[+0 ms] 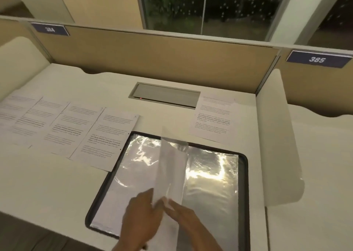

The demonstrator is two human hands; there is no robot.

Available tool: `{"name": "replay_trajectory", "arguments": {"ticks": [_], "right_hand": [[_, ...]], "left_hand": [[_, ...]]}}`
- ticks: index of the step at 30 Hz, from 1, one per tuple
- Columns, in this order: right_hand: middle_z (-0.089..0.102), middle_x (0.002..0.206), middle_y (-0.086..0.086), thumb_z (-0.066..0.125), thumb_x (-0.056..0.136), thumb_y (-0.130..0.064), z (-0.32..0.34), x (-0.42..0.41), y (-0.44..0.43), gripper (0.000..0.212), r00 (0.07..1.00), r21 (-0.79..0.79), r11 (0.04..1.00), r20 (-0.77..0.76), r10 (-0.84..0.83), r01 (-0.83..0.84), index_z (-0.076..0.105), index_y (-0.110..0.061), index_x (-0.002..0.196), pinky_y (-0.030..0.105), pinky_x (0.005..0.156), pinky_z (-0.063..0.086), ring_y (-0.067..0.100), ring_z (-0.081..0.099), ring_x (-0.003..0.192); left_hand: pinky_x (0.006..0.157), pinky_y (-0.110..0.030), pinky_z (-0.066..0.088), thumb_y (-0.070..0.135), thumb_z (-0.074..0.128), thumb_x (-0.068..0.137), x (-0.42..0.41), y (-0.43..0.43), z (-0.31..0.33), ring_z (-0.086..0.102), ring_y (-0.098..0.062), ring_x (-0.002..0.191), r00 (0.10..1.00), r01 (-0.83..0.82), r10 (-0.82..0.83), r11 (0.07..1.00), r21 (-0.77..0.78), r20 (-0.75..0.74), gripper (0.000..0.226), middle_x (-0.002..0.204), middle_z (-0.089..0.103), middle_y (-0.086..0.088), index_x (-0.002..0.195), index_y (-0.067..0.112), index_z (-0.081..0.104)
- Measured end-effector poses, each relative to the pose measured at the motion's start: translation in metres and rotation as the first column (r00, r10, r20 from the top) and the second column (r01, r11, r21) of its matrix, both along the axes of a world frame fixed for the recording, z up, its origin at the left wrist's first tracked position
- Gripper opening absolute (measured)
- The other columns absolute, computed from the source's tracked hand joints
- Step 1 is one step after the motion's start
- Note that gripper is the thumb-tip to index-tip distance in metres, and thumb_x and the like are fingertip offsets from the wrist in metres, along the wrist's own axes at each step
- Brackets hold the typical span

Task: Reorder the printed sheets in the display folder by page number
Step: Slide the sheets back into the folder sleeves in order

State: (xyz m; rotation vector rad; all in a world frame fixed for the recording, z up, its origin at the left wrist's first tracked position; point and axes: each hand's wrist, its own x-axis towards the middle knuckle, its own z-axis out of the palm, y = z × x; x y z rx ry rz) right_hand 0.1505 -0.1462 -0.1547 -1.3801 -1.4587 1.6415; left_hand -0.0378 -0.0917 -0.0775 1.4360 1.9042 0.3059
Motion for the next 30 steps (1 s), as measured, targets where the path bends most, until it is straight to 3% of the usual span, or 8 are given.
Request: {"name": "replay_trajectory", "arguments": {"ticks": [2,4,7,13,16,23,27,30], "right_hand": [[0.013,0.165,-0.038,0.024,0.109,-0.057,0.000,0.001,0.020,0.039,0.909,0.205,0.940,0.374,0.183,-0.273,0.022,-0.089,0.131,0.018,0.125,0.016,-0.013,0.011,0.151],[0.005,0.168,-0.032,0.044,0.107,-0.053,0.004,0.007,0.020,0.049,0.839,0.238,0.861,0.443,0.317,-0.451,0.025,-0.066,0.150,0.024,0.126,0.019,-0.010,0.000,0.155],[-0.004,0.174,-0.016,0.059,0.080,-0.088,0.000,0.011,0.026,0.104,0.749,0.232,0.794,0.550,0.369,-0.562,0.019,-0.042,0.165,0.030,0.126,0.008,0.002,-0.009,0.159],[0.003,0.176,-0.002,0.030,0.077,-0.101,-0.022,-0.005,0.051,0.113,0.575,0.207,0.696,0.740,0.348,-0.687,0.027,-0.032,0.165,0.041,0.132,-0.001,0.018,-0.001,0.163],[0.005,0.176,-0.001,0.035,0.083,-0.089,-0.042,-0.018,0.049,0.096,0.568,0.255,0.706,0.785,0.249,-0.661,0.037,-0.032,0.161,0.040,0.130,-0.004,0.021,0.009,0.162],[0.030,0.170,-0.007,0.058,0.083,-0.070,-0.059,-0.030,0.037,0.067,0.669,0.424,0.747,0.743,0.037,-0.512,0.058,-0.038,0.142,0.040,0.127,0.014,0.014,0.029,0.156],[0.051,0.147,-0.022,0.065,0.086,-0.068,-0.053,-0.026,0.050,0.043,0.842,0.425,0.882,0.535,-0.062,-0.204,0.068,-0.041,0.120,0.034,0.115,0.038,0.009,0.052,0.134],[0.060,0.122,-0.024,0.075,0.088,-0.048,-0.036,-0.007,0.077,0.026,0.893,0.414,0.908,0.382,-0.239,0.066,0.068,-0.039,0.112,0.034,0.094,0.055,0.002,0.060,0.116]], "left_hand": [[0.086,-0.038,0.060,0.054,0.061,0.093,-0.019,0.006,0.002,0.072,-0.017,0.093,0.991,-0.050,0.051,0.999,0.015,-0.125,0.031,0.102,0.078,0.010,0.108,0.033,0.077],[0.084,-0.033,0.057,0.050,0.065,0.096,-0.037,0.014,0.006,0.070,-0.023,0.094,0.968,-0.122,0.125,0.992,0.023,-0.217,0.034,0.110,0.078,0.000,0.116,0.026,0.077],[0.079,-0.037,0.058,0.044,0.070,0.098,-0.063,0.023,0.008,0.069,-0.029,0.088,0.920,-0.258,0.260,0.965,0.049,-0.293,0.034,0.102,0.075,-0.005,0.121,0.019,0.076],[0.077,-0.038,0.060,0.052,0.074,0.091,-0.098,0.043,-0.021,0.073,-0.030,0.091,0.859,-0.289,0.281,0.956,0.047,-0.428,0.040,0.106,0.076,-0.004,0.119,0.023,0.077],[0.076,-0.034,0.058,0.055,0.077,0.088,-0.109,0.051,-0.035,0.073,-0.028,0.091,0.868,-0.277,0.246,0.961,-0.010,-0.430,0.046,0.106,0.076,-0.002,0.121,0.024,0.077],[0.075,-0.032,0.054,0.071,0.072,0.086,-0.129,0.060,-0.055,0.072,-0.025,0.096,0.850,-0.196,0.079,0.965,-0.175,-0.520,0.061,0.106,0.072,-0.002,0.112,0.017,0.069],[0.081,-0.032,0.052,0.074,0.056,0.094,-0.123,0.074,-0.041,0.069,-0.023,0.109,0.732,-0.026,-0.125,0.977,-0.211,-0.669,0.058,0.118,0.066,0.001,0.120,0.023,0.062],[0.076,-0.032,0.047,0.075,0.053,0.094,-0.110,0.102,-0.027,0.068,-0.025,0.108,0.742,0.044,-0.162,0.980,-0.194,-0.650,0.058,0.115,0.065,0.000,0.117,0.022,0.062]]}}
